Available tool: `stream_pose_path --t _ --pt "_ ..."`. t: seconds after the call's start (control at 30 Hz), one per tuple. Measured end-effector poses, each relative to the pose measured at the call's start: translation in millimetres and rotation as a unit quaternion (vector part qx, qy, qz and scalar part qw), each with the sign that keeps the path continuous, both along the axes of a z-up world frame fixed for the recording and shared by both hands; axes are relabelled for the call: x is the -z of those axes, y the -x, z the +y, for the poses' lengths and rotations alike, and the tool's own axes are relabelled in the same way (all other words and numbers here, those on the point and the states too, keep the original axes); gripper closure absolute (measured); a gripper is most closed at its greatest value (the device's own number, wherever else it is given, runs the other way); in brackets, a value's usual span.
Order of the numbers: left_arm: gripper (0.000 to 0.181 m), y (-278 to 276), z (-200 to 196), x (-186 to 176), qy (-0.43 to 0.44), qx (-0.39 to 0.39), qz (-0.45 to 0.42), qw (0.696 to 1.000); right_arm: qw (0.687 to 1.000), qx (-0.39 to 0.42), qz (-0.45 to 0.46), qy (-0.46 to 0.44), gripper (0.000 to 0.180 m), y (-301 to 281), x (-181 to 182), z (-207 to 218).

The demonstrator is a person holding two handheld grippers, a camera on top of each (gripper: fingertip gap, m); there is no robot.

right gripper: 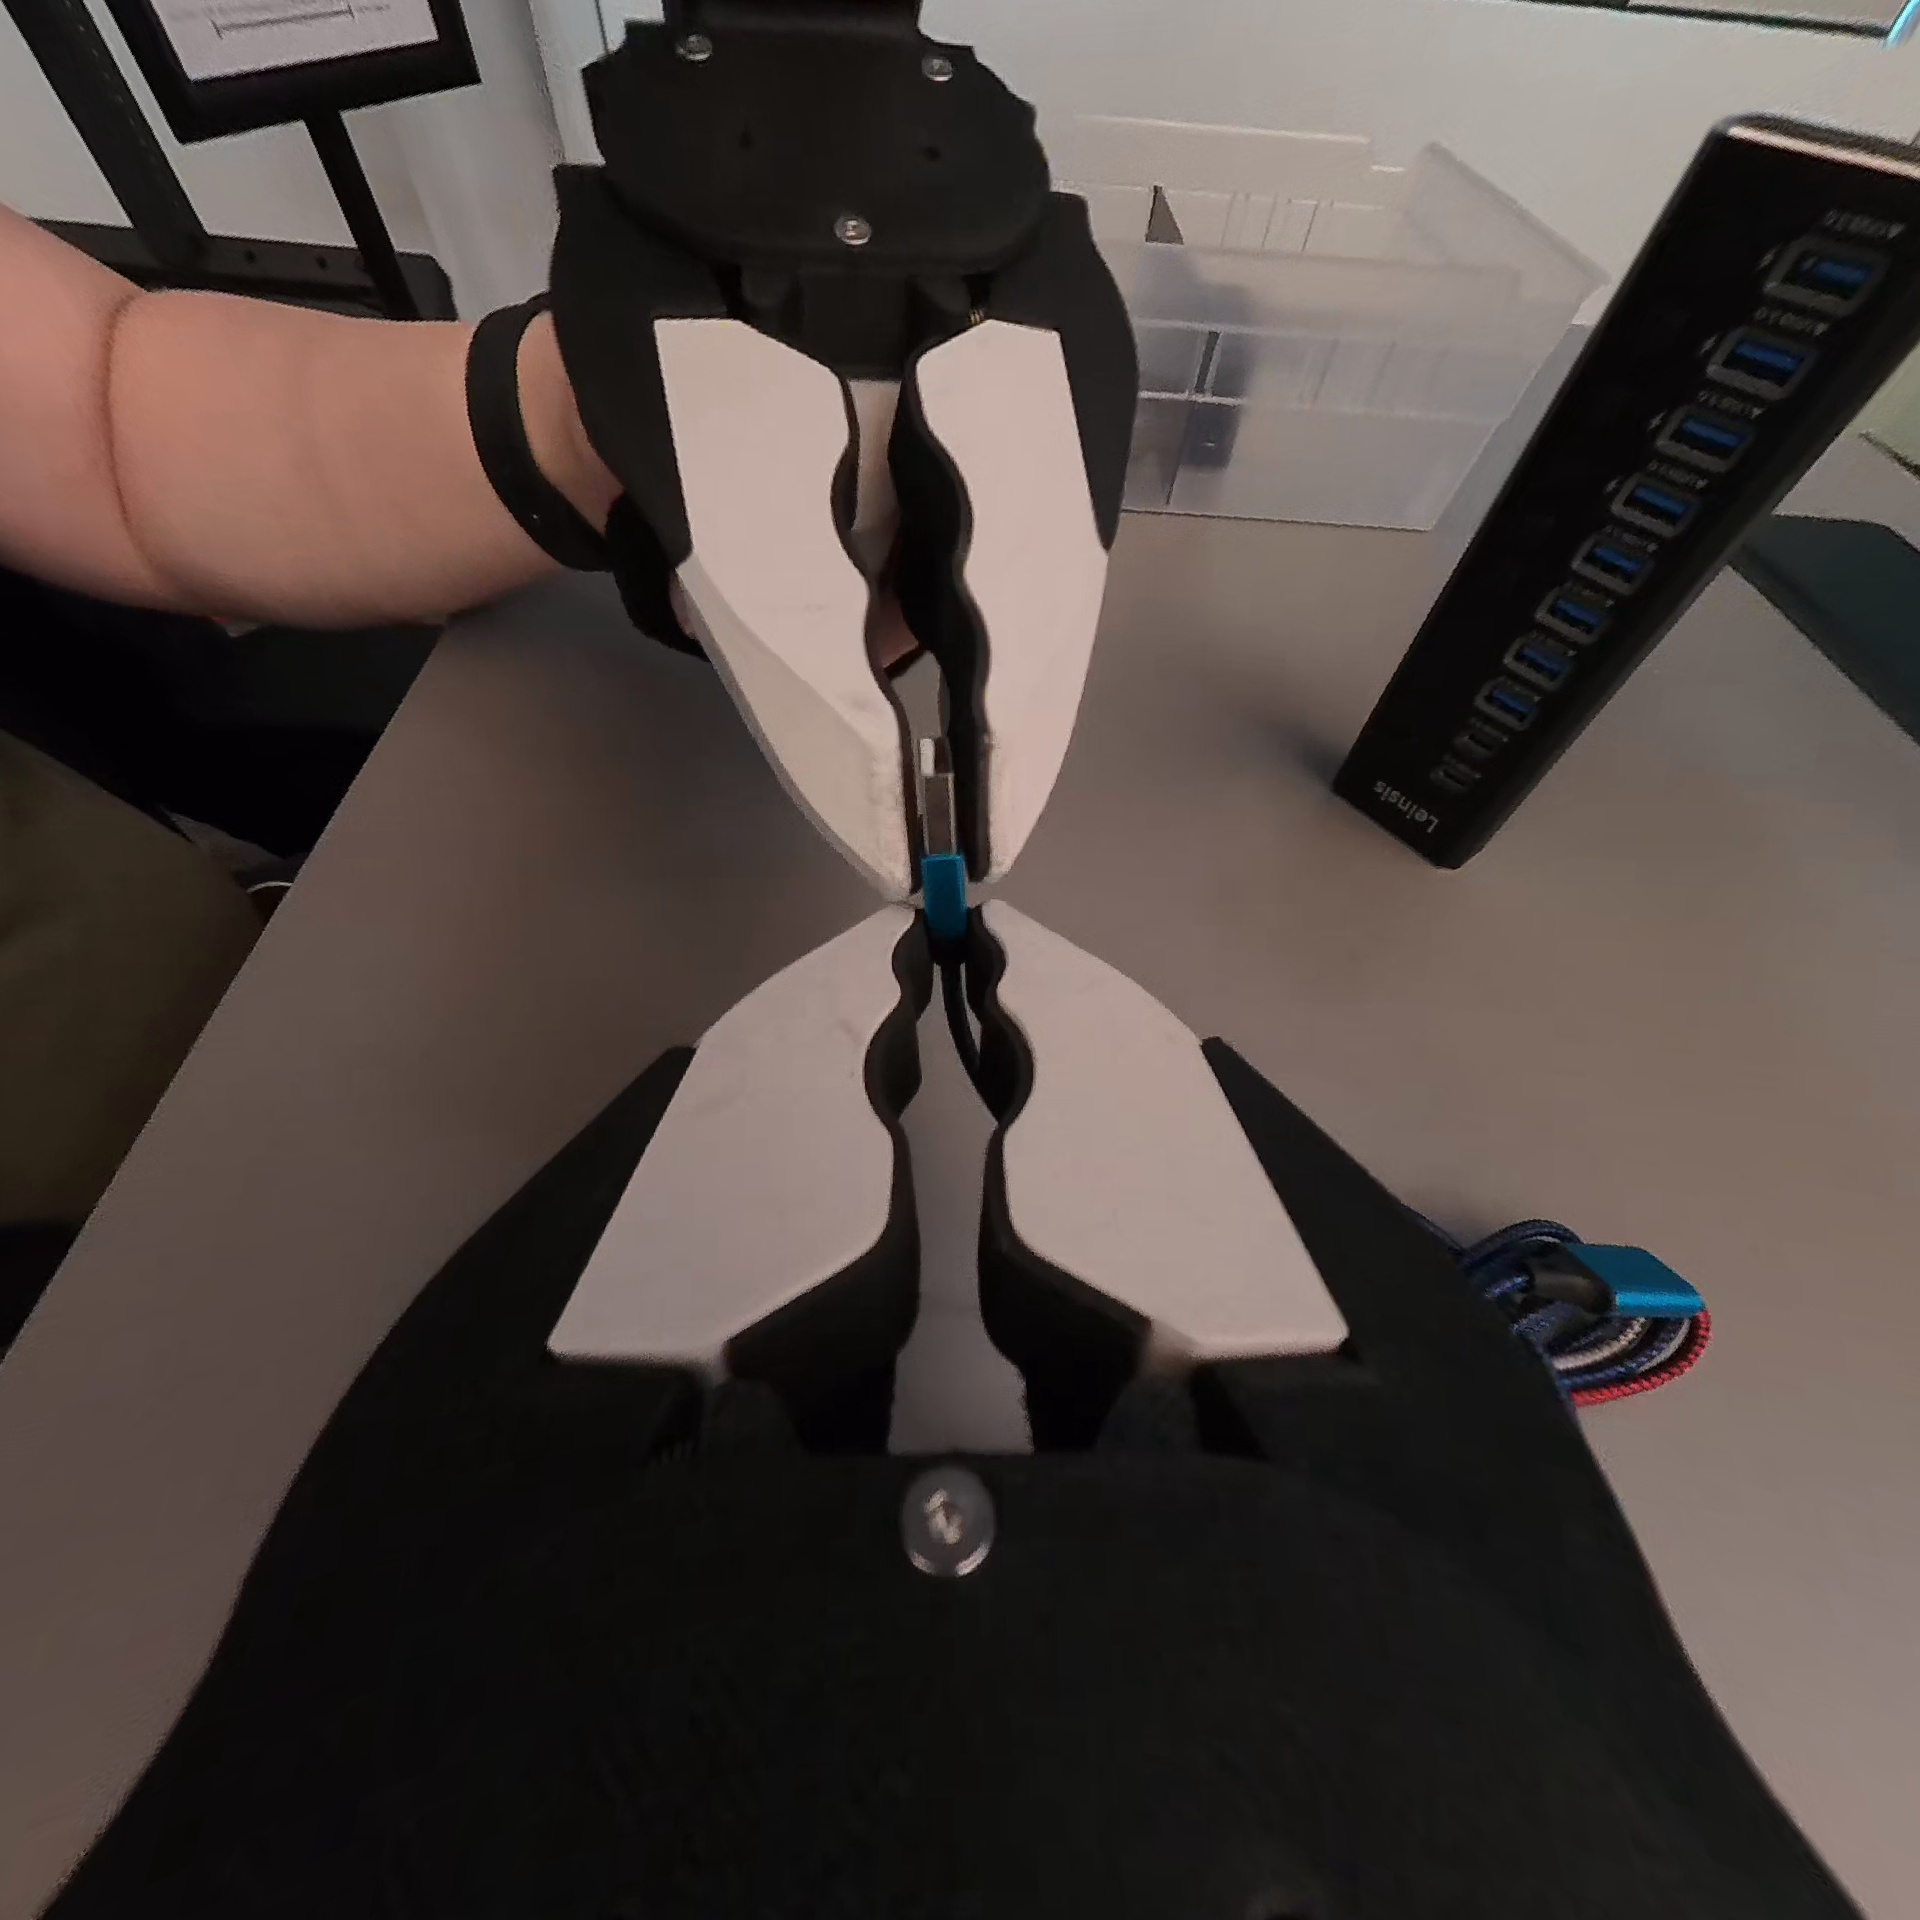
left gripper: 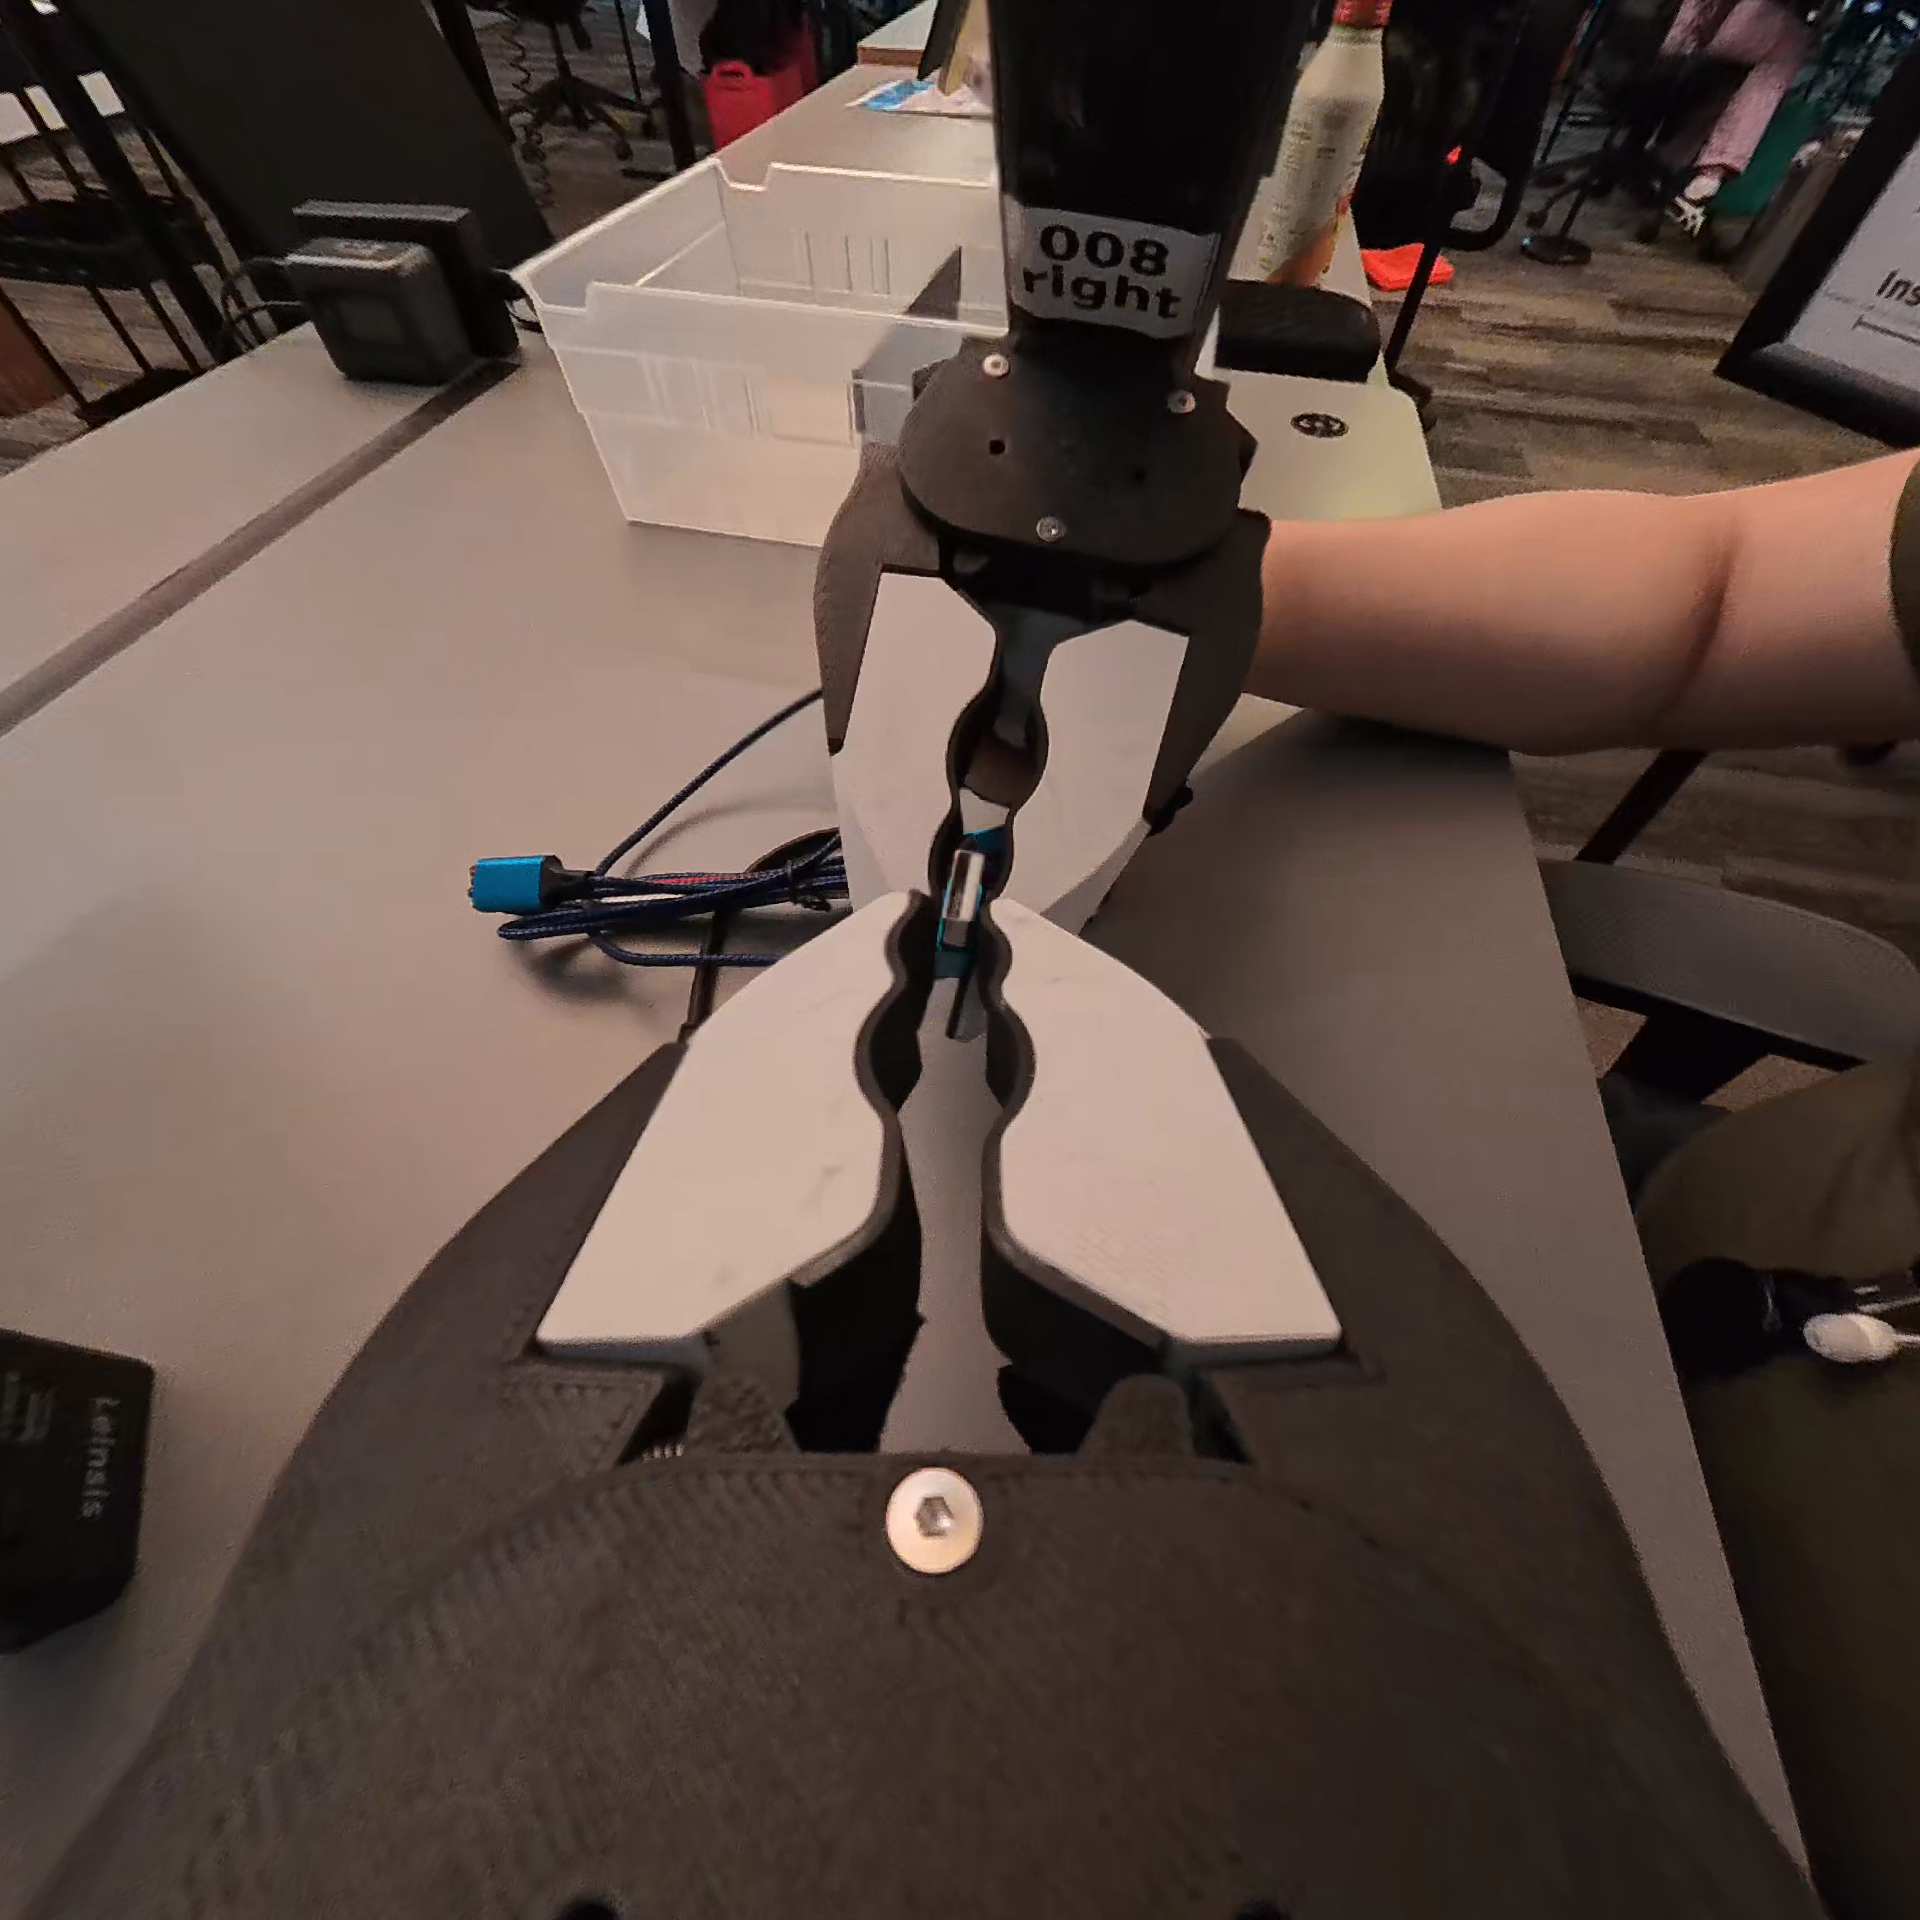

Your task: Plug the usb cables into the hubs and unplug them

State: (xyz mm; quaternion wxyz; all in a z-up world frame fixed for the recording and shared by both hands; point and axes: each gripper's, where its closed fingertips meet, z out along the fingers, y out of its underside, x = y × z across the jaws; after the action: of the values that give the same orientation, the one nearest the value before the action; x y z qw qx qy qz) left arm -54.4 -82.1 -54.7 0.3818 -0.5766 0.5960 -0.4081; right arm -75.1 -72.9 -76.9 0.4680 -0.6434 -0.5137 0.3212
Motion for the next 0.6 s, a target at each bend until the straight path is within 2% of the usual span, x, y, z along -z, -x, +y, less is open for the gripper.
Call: stream_pose_path --t 0.13,0.2,0.23,0.33,0.47,0.6 --pt "0.176 -1.4 -0.3 -21.8 0.034 -0.011 -0.019 0.999 0.999 -0.008 0.036 -0.017 0.169 -2.7 -16.5 -3.2" --pt "0.176 2.7 1.4 -49.7 0.068 -0.016 -0.057 0.996 0.996 0.0 0.067 -0.06 0.142 -11.0 -36.7 -2.4" --pt "0.176 6.1 1.4 -65.9 0.086 -0.012 -0.075 0.993 0.993 0.0 0.083 -0.086 0.139 -17.1 -48.9 -4.3" --pt "0.176 17.2 0.2 -113.4 0.109 0.005 -0.106 0.988 0.975 -0.005 0.172 -0.14 0.14 -37.2 -97.9 -17.3" --pt "0.176 24.1 -13.3 -166.0 0.105 0.043 -0.119 0.986 0.934 -0.027 0.331 -0.131 0.147 -65.5 -160.7 -29.3" --pt "0.176 19.5 -39.9 -212.9 0.169 0.108 -0.166 0.966 0.917 0.061 0.336 -0.207 0.147 -77.1 -178.7 18.2"
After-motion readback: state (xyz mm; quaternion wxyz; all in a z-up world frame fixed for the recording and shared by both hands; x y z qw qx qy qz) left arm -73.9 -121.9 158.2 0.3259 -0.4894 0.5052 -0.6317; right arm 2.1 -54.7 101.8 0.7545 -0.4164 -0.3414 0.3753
